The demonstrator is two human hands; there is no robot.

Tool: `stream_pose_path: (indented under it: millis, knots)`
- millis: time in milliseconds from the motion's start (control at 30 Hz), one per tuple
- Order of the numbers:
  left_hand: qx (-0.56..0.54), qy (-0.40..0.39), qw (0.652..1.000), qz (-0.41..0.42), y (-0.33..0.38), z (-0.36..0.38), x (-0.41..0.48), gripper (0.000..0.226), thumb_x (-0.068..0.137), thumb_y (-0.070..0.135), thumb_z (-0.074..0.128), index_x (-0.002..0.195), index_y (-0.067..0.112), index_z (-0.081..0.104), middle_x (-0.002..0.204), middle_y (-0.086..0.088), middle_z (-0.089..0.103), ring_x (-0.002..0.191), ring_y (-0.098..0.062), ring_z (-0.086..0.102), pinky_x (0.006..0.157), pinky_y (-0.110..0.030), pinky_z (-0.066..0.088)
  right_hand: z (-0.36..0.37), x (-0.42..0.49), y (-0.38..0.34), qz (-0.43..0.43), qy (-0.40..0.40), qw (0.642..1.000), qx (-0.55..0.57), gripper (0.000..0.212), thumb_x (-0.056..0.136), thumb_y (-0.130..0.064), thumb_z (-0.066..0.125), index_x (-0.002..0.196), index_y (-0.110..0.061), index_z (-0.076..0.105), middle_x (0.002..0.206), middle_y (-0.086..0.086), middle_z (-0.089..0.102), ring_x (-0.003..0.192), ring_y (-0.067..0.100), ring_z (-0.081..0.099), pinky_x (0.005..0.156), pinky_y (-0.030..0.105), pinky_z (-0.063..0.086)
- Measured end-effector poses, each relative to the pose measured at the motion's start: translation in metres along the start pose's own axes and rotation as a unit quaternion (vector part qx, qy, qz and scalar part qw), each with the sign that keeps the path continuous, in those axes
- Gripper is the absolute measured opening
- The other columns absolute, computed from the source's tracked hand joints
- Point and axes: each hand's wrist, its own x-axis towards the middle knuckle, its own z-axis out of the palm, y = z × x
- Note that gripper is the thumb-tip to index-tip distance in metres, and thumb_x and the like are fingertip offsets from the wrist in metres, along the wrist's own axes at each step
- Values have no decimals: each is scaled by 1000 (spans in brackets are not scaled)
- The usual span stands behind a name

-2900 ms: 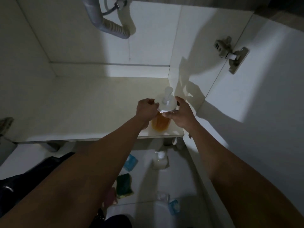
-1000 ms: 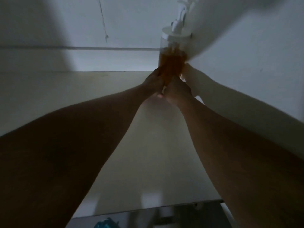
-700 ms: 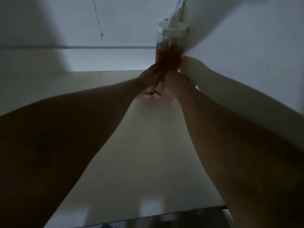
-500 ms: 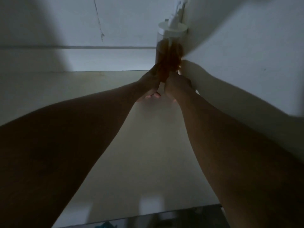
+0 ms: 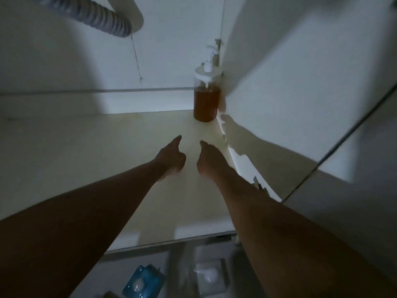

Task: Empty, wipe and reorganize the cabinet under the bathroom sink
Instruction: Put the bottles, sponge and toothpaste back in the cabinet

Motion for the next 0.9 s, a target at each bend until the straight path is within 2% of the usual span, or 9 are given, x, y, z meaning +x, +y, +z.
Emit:
stream_pose_path:
  millis: [33,100,233,333,567,667,800,867,900]
  knots:
    - [34,3,999,9,-1,-1,-14,69,99,11,47,158,27,13,158,-12,31,142,-30,37,111,-40,40,-2,-18,-2,-16,-5,1000,9,65,97,-4,44,155,-11,16,155,11,30,142,23,32,118,32,26]
    - [87,1,996,22,-3,-3,-44,67,101,16,45,159,23,12,161,-11,25,146,-28,29,115,-36,28,-4,-54,-4,-46,8,999,26,62,98,-4,41,155,-12,17,160,7,22,147,19,21,120,29,17]
    - [145,-28,989,25,-1,-1,-107,70,102,23,46,159,20,5,163,-12,17,149,-27,20,118,-34,19,-10,-119,-4,-33,43,995,87,65,96,-3,48,153,-22,22,158,0,26,144,17,29,118,31,25]
    - [146,-25,989,22,5,-6,-156,73,101,25,49,159,19,4,164,-11,15,150,-27,19,118,-33,19,-17,-165,-4,-23,58,992,114,65,94,-1,51,151,-21,29,152,1,36,137,17,39,116,29,30]
    - [111,-39,992,41,14,-3,-261,78,98,22,57,158,12,8,161,-15,20,148,-27,23,118,-31,21,-40,-270,-7,0,77,988,131,65,89,2,51,148,-20,35,142,4,46,124,21,51,107,39,42]
    - [100,-54,993,39,13,12,-301,80,95,19,60,158,14,11,160,-14,23,146,-27,27,117,-32,24,-43,-309,-1,-1,80,989,121,63,87,2,50,146,-17,38,140,9,48,125,25,51,108,40,40]
    - [108,-41,992,40,6,38,-338,78,93,22,61,157,15,18,159,-11,29,143,-28,34,114,-34,32,-41,-359,0,-5,91,989,120,53,86,4,49,138,-7,47,131,15,55,123,29,51,104,26,35]
    - [101,-35,994,38,-1,54,-352,74,93,25,61,156,15,24,157,-11,35,139,-28,40,110,-34,35,-29,-379,5,-10,76,989,123,57,86,5,48,141,-8,44,140,13,50,131,28,46,110,30,33]
    - [97,-41,994,35,-4,63,-358,72,93,24,60,155,15,24,156,-11,35,139,-28,39,110,-33,34,-24,-388,9,1,59,990,131,59,88,5,48,145,-10,41,143,10,48,133,25,44,110,27,33]
